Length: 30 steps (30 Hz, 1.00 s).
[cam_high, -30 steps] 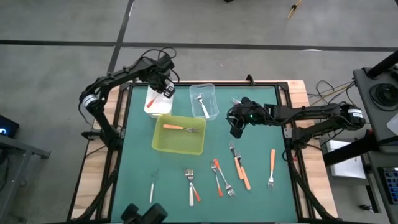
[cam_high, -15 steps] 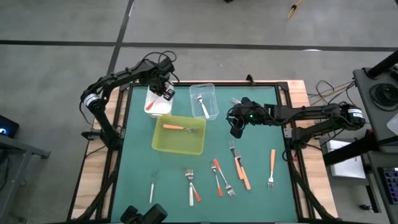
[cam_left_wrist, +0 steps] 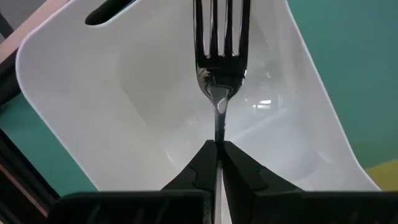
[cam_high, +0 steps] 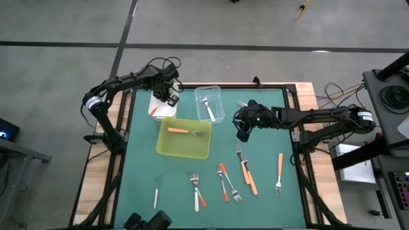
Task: Sort silverware by color (type)
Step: Put the orange fork into the white bin
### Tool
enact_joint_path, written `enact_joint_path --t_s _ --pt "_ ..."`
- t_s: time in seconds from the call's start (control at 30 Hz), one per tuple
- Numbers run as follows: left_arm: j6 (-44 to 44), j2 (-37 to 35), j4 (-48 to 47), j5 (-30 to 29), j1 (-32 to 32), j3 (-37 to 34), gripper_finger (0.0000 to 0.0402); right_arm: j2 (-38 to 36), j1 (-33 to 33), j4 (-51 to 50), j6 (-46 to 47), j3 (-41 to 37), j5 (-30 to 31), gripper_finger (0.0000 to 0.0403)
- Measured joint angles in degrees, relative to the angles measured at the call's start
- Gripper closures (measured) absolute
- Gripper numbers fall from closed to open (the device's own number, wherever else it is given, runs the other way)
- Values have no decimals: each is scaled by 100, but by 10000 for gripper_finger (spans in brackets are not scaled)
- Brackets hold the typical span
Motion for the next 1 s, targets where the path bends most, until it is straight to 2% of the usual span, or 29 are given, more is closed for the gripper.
enact_joint_path --t_s 0.83,1.0 --pt "-131 -4 299 2 59 -37 401 0 0 -9 0 0 1 317" --pt "-133 -4 299 1 59 -37 390 0 0 -17 0 0 2 317"
